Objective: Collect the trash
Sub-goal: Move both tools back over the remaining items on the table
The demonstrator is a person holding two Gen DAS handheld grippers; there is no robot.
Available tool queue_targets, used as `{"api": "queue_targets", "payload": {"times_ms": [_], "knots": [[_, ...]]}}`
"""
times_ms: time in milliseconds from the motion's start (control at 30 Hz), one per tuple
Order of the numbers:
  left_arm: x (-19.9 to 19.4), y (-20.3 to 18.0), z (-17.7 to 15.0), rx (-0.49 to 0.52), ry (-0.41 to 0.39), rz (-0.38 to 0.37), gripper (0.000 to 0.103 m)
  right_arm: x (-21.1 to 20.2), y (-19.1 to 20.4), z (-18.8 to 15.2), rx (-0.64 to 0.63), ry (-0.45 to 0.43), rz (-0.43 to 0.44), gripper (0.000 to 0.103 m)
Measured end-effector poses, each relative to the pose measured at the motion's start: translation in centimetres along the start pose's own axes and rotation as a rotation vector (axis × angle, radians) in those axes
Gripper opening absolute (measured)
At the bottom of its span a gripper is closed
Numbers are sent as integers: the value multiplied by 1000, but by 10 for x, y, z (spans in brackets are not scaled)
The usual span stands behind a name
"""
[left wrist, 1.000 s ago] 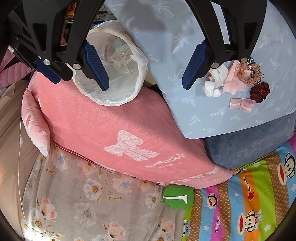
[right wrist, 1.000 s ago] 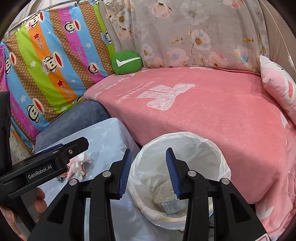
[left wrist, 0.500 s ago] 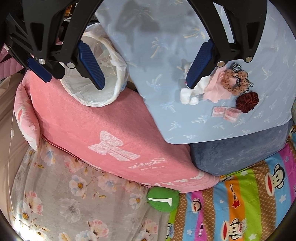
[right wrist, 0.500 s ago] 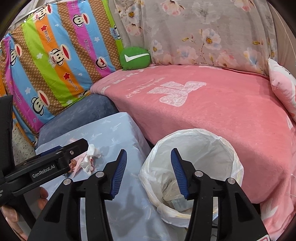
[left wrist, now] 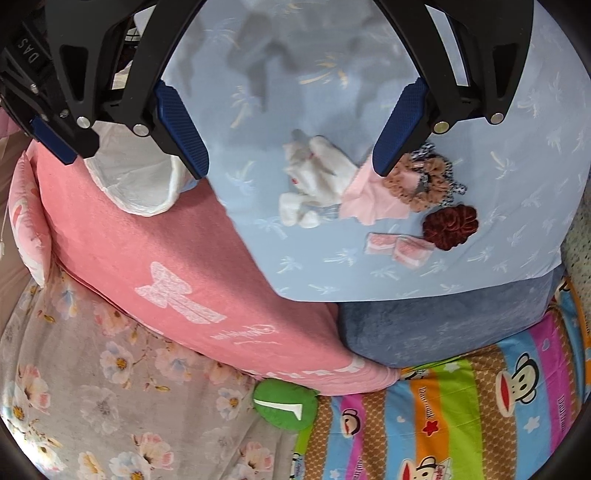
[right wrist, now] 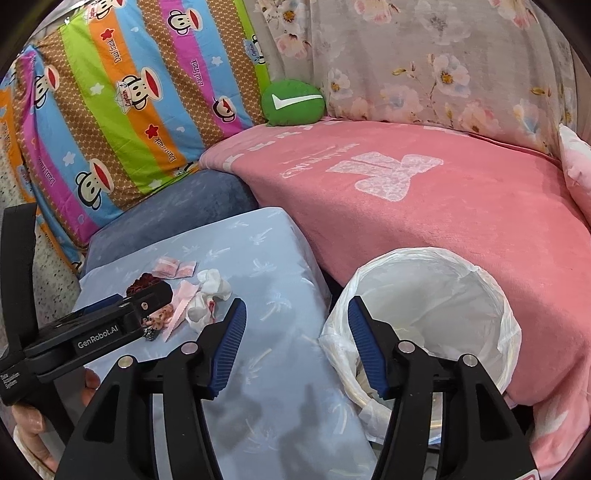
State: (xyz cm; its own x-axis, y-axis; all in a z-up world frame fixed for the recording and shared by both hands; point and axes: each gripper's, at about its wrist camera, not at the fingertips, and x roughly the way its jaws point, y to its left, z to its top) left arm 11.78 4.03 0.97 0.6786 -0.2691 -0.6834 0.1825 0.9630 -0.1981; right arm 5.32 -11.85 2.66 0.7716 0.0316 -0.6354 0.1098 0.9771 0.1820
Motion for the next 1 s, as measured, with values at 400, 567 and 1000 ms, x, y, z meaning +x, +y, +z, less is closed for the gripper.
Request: {"api": "queue_targets", "payload": {"times_ms": [400, 567, 1000], "knots": [[6, 62, -8, -87, 26, 82, 86, 23, 38, -6, -45, 46, 42, 58], [9, 86, -11, -119, 32, 105, 86, 33, 55, -10, -65, 67, 58, 58], [19, 134, -20, -147, 60, 168, 86, 71, 110, -15, -126, 123, 107, 58]]}}
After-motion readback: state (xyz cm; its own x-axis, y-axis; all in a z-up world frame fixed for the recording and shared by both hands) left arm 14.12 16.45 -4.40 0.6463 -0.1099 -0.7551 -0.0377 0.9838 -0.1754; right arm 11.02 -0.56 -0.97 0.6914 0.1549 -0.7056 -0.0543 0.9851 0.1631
